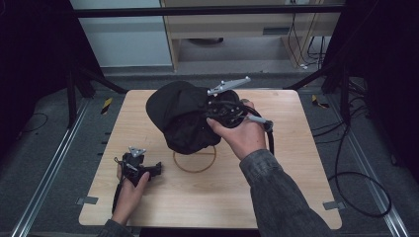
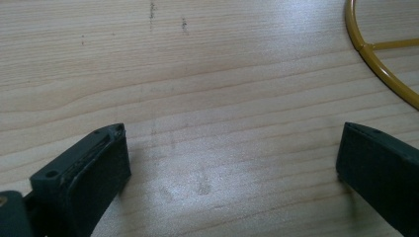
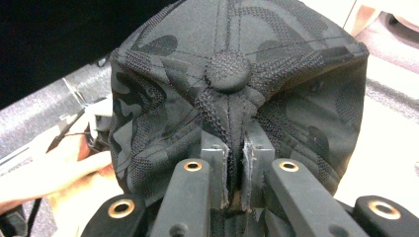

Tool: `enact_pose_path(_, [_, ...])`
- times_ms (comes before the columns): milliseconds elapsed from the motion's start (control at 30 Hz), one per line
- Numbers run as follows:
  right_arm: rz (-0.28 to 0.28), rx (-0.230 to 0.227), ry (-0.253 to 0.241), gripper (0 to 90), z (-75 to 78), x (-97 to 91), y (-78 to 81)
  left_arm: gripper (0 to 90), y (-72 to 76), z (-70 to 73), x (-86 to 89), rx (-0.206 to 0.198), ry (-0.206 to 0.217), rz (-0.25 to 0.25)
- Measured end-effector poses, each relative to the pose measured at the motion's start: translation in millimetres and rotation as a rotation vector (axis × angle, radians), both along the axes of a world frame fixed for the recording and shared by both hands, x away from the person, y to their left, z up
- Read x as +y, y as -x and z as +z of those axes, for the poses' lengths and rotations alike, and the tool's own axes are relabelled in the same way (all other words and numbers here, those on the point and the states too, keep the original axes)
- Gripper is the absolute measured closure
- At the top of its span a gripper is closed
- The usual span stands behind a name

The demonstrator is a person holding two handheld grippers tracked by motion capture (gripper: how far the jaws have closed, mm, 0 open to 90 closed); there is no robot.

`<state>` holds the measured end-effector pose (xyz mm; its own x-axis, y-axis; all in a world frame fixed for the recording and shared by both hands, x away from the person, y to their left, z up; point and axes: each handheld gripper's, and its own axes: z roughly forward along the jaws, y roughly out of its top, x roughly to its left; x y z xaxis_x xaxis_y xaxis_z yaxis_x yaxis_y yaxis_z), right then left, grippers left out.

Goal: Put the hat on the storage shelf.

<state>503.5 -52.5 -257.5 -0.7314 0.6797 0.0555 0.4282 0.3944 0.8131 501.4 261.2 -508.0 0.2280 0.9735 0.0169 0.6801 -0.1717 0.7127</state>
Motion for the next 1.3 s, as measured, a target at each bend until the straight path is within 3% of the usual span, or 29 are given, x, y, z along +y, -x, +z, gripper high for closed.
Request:
enact_pose_path(500, [0.001,-0.002,0.05,81.6,-17.6,13.8,-5.3,0.0,0.0,0.0,0.0,0.0,0.001,-0.001])
enact_pose_path(1300, [-0.04,-0.004,0.04,69.9,-22.4,15.5,-15.4,0.0,0.0,0.0,0.0,0.0,0.0,0.0])
